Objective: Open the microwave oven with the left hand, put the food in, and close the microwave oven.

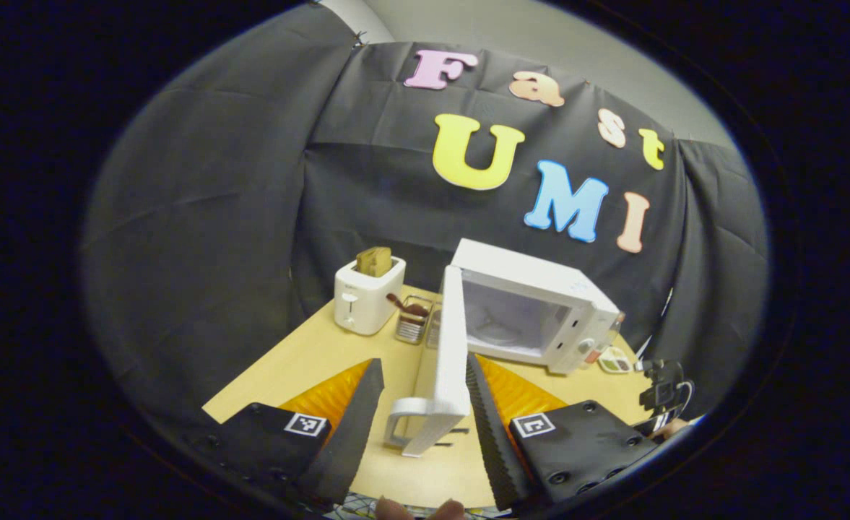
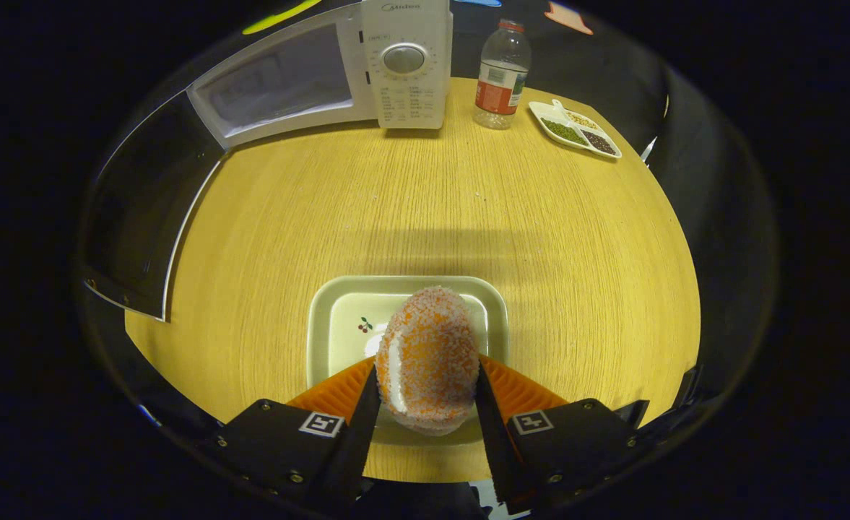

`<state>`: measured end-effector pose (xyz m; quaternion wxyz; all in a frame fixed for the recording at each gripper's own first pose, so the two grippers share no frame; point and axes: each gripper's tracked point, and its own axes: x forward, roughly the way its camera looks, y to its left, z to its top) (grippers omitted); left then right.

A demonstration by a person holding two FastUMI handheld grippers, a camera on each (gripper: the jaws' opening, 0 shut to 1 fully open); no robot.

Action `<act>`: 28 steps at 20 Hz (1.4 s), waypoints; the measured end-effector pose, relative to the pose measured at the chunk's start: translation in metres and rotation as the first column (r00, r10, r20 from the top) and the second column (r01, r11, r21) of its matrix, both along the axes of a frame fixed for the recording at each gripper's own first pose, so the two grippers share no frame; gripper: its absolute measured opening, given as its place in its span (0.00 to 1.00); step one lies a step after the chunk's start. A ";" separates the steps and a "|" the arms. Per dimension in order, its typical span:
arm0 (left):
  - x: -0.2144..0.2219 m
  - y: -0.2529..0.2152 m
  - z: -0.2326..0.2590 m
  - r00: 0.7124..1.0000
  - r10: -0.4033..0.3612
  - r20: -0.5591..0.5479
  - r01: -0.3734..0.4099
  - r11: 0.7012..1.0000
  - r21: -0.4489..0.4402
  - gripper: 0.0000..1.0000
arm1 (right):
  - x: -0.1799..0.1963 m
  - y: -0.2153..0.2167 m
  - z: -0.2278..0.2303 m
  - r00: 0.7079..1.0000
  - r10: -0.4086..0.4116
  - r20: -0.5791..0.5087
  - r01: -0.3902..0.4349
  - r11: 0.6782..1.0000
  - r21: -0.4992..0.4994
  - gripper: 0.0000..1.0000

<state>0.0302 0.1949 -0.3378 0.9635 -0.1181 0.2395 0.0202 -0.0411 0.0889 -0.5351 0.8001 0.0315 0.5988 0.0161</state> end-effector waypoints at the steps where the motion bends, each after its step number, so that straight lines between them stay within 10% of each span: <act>1: 0.005 -0.005 0.009 1.000 -0.015 0.016 0.015 1.000 -0.016 0.78 | 0.003 0.001 0.007 1.000 -0.008 0.019 0.008 1.000 0.012 0.67; 14: 0.037 -0.024 0.089 0.977 -0.124 0.173 0.125 0.992 0.004 0.78 | 0.085 0.096 0.127 0.948 -0.191 0.253 0.095 0.932 0.349 0.69; 28: 0.050 0.013 0.079 0.975 -0.123 0.188 0.125 0.992 0.000 0.78 | 0.209 0.200 0.114 0.858 -0.414 0.305 0.209 0.822 0.529 0.69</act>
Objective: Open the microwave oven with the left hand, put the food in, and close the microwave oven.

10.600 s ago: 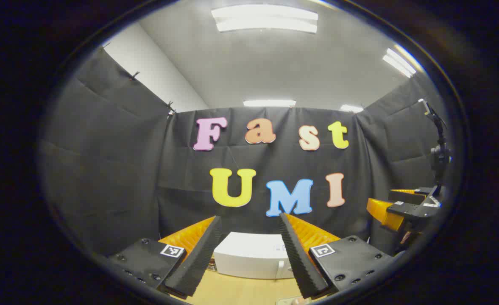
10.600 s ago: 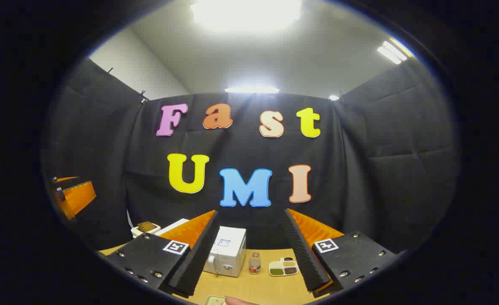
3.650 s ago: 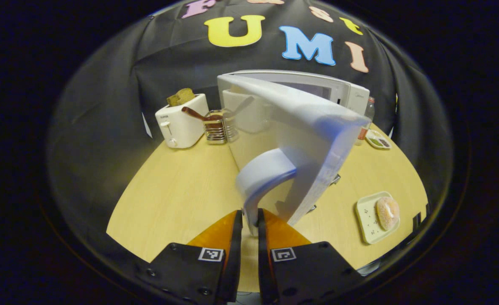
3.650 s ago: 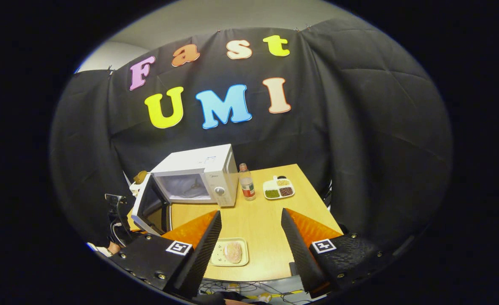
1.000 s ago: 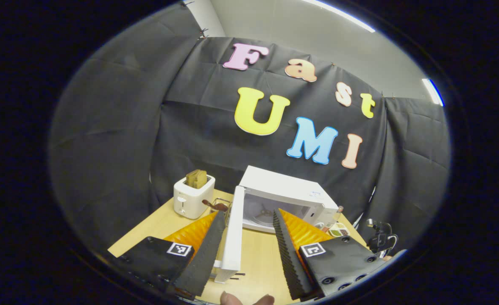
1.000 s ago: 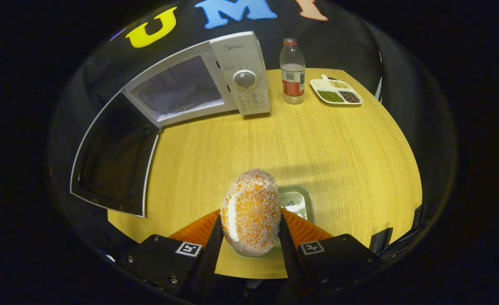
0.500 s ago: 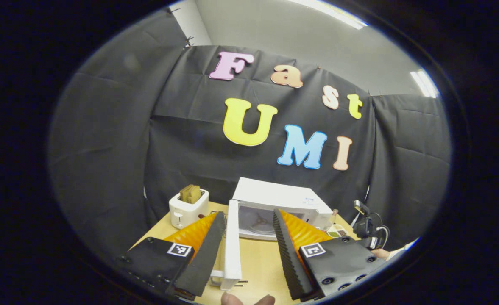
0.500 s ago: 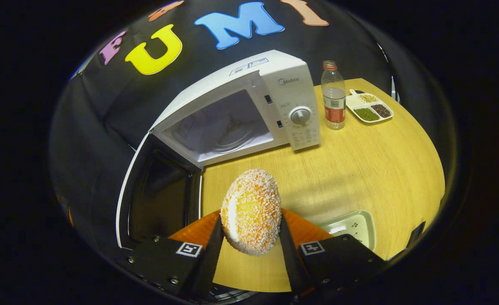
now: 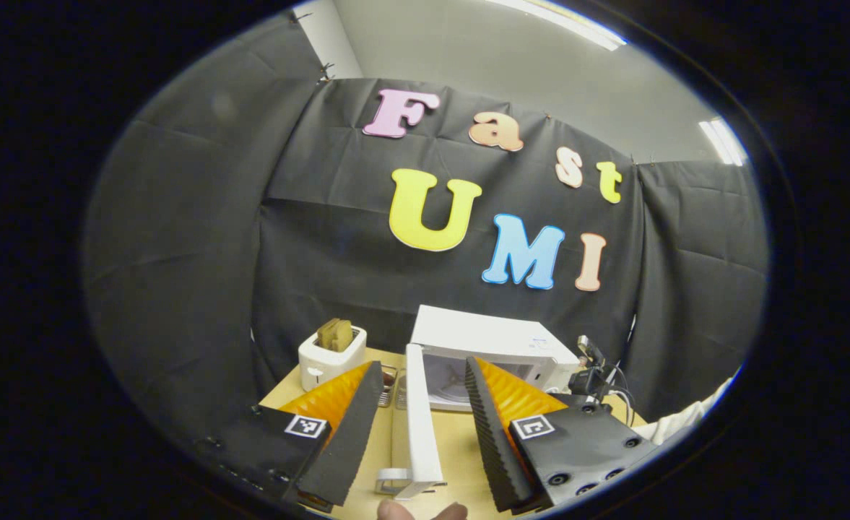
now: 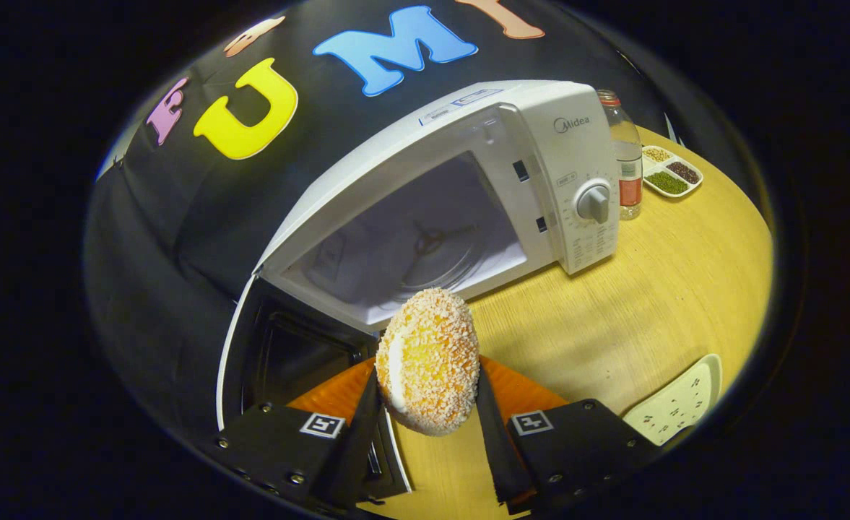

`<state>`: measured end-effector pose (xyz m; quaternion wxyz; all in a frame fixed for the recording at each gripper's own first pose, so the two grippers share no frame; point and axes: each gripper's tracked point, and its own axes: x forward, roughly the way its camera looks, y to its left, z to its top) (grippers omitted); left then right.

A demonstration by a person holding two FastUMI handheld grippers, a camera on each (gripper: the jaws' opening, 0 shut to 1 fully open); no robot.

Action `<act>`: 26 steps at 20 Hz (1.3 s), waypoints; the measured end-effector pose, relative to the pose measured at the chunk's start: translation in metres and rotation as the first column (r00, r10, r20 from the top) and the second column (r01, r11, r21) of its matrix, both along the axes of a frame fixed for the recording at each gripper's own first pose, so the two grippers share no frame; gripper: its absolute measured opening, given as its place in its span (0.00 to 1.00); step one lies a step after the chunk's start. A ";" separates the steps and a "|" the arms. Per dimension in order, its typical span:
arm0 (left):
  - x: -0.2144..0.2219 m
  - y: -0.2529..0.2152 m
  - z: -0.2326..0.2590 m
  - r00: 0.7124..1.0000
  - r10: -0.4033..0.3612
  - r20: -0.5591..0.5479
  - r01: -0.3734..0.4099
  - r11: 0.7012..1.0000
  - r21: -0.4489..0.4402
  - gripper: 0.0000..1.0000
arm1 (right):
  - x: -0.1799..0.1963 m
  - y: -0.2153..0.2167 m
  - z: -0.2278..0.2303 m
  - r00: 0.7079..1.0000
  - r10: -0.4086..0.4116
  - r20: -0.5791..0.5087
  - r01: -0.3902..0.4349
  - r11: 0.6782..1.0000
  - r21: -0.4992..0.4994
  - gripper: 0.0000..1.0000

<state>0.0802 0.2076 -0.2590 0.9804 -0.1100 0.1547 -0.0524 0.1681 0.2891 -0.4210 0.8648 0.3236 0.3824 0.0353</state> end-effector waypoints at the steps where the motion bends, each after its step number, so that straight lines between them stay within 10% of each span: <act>1: -0.001 0.001 -0.001 1.000 0.003 -0.003 -0.003 1.000 -0.009 0.78 | 0.011 -0.001 -0.003 0.999 -0.033 0.027 0.034 0.999 -0.001 0.69; 10: 0.006 0.024 -0.032 0.995 0.055 -0.083 -0.060 0.996 -0.059 0.78 | 0.091 0.017 -0.049 0.973 -0.227 0.041 0.224 0.972 0.069 0.69; 26: 0.024 0.044 -0.094 0.963 0.073 -0.260 -0.086 0.996 -0.039 0.78 | 0.179 0.034 -0.076 0.920 -0.325 0.218 0.306 0.945 0.116 0.68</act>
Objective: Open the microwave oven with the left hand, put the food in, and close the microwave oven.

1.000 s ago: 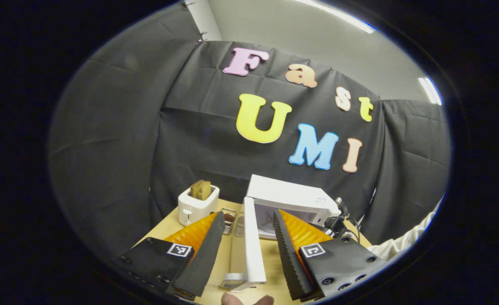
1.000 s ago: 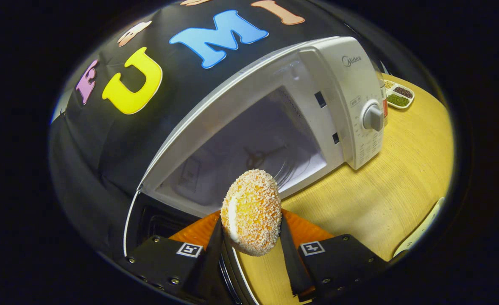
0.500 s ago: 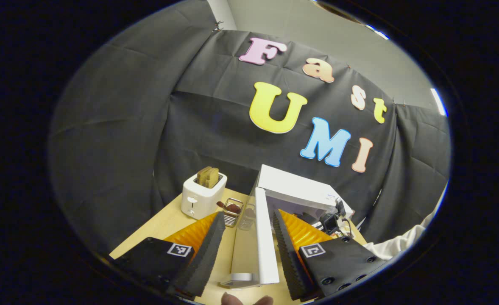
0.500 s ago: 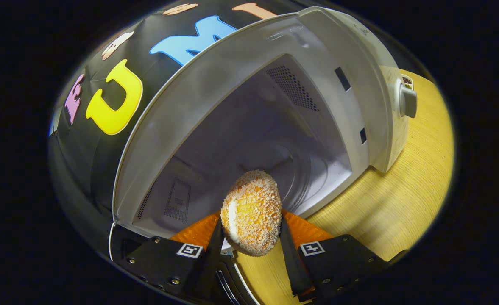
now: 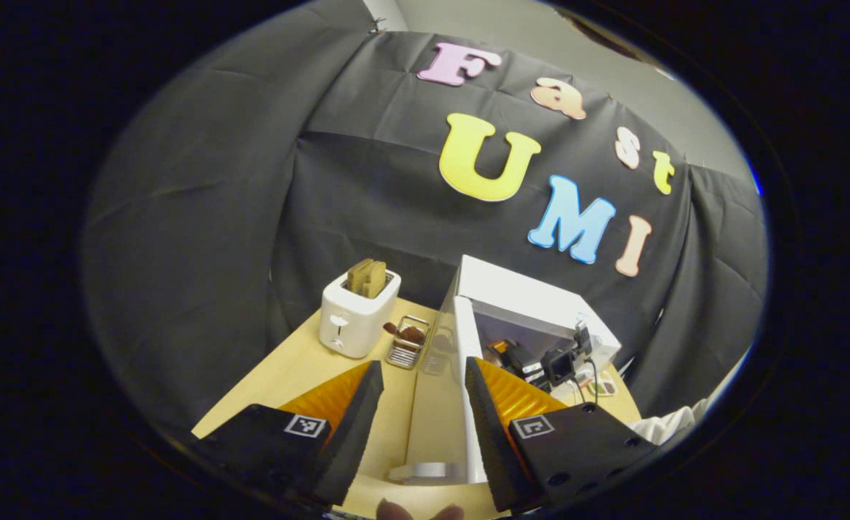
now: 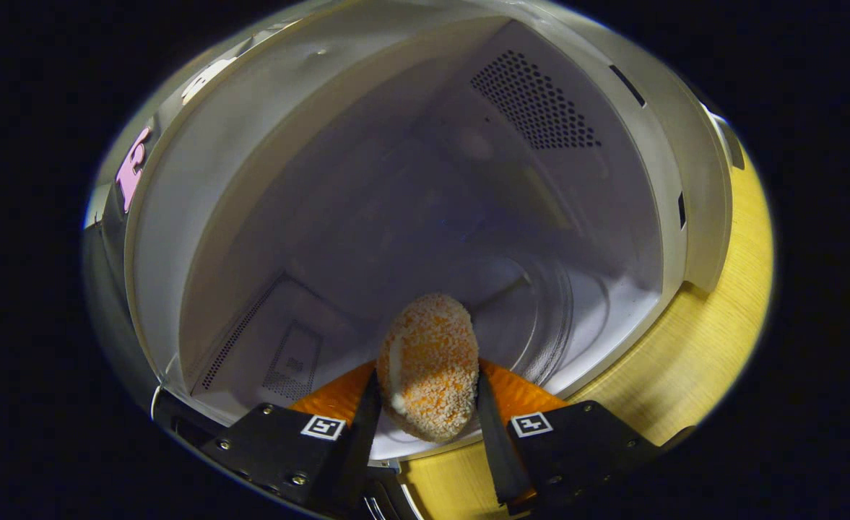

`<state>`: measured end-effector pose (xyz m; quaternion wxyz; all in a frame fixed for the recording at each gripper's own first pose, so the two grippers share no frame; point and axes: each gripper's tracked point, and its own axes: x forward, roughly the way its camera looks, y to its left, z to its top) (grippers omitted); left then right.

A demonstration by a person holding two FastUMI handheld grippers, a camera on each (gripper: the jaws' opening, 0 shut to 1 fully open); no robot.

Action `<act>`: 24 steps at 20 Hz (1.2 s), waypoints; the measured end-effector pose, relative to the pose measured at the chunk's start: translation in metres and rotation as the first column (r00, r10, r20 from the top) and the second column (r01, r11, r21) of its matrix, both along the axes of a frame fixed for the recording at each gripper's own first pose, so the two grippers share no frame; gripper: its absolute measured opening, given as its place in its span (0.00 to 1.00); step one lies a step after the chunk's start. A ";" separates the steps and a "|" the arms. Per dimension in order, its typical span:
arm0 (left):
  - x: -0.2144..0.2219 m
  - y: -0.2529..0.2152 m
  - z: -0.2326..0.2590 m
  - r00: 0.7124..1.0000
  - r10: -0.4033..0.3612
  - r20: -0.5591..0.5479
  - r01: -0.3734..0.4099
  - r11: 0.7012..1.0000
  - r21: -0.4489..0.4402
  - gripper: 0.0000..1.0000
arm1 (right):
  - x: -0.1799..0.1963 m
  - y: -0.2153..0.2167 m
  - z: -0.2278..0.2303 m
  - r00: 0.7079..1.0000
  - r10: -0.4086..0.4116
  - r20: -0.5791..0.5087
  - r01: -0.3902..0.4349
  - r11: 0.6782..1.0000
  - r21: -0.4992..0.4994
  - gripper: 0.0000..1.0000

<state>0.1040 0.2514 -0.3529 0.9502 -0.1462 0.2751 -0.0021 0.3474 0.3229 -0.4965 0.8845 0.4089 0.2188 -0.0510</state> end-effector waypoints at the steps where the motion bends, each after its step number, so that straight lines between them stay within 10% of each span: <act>1: 0.000 -0.001 -0.001 1.000 -0.005 -0.008 0.005 1.000 0.010 0.78 | 0.003 -0.001 -0.001 1.000 -0.008 0.007 0.008 1.000 -0.005 0.68; 14: -0.006 -0.017 -0.012 0.996 -0.044 -0.076 0.045 0.999 0.014 0.78 | 0.015 -0.018 0.000 0.998 -0.056 0.036 0.060 0.991 -0.122 0.86; 24: -0.027 -0.022 -0.014 0.995 -0.066 -0.070 0.068 0.997 0.028 0.78 | -0.049 -0.038 0.056 0.993 0.119 -0.020 -0.121 0.977 -0.175 0.98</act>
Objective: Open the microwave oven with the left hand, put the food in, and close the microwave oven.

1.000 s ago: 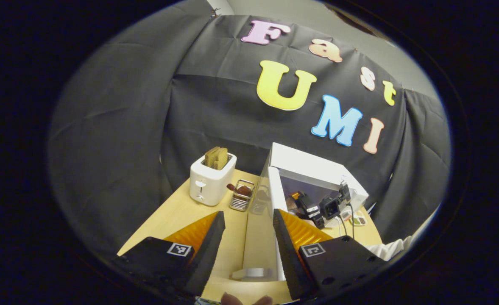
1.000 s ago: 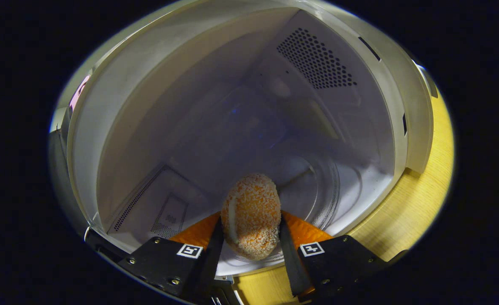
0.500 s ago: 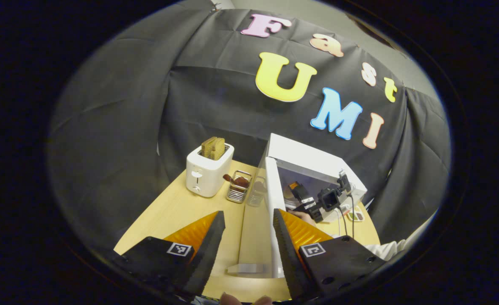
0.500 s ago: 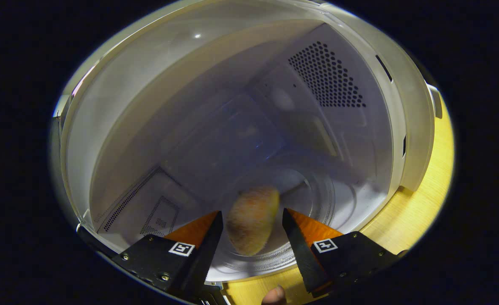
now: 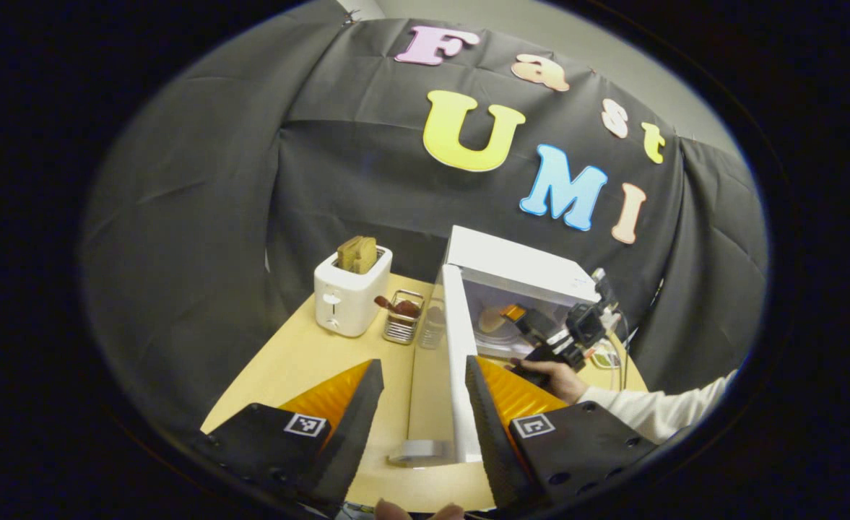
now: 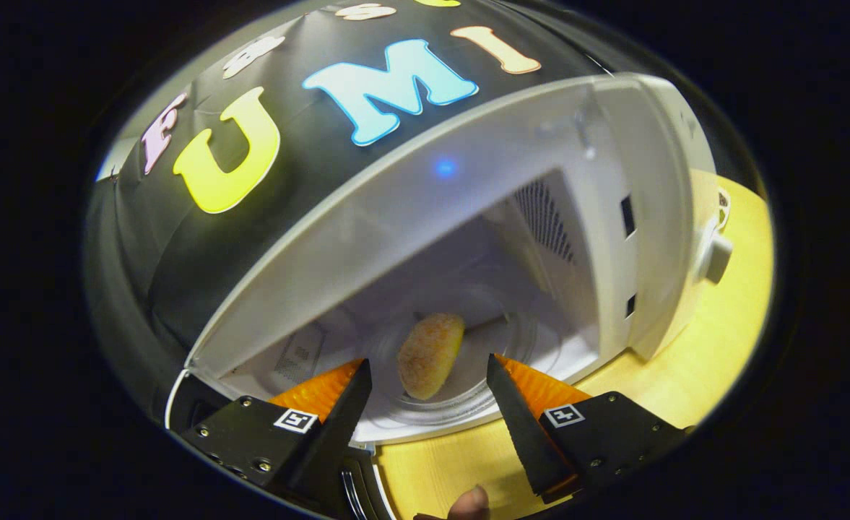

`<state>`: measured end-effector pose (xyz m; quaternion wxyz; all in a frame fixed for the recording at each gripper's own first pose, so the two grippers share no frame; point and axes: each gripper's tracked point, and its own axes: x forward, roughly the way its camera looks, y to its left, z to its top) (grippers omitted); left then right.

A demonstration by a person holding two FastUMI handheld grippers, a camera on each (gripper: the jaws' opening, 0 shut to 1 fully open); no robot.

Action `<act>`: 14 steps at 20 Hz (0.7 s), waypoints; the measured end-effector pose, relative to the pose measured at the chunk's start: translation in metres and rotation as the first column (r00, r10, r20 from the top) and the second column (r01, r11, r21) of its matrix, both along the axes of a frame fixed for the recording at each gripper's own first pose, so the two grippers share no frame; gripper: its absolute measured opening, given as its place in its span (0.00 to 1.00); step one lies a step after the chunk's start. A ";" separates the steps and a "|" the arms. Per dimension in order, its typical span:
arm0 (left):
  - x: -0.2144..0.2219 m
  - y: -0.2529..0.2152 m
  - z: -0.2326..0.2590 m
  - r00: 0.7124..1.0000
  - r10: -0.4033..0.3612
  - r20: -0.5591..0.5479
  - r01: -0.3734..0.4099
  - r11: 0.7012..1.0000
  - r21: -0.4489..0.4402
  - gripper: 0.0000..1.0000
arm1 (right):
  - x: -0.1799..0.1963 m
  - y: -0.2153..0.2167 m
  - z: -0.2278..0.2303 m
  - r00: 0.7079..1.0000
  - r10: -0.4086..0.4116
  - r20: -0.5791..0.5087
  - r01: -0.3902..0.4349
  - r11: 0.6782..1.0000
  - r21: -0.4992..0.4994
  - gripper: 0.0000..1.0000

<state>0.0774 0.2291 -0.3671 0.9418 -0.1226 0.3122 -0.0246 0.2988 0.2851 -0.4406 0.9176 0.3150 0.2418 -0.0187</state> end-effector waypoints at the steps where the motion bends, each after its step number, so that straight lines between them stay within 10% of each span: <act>1: -0.005 -0.001 -0.001 1.000 -0.004 -0.002 0.004 1.000 -0.007 0.79 | -0.009 -0.003 0.010 1.000 0.021 -0.001 -0.021 1.000 -0.002 0.98; 14: -0.057 0.016 -0.048 0.992 -0.101 -0.073 0.105 0.993 0.051 0.84 | -0.154 -0.062 0.099 0.962 0.273 0.016 -0.268 0.953 -0.143 0.98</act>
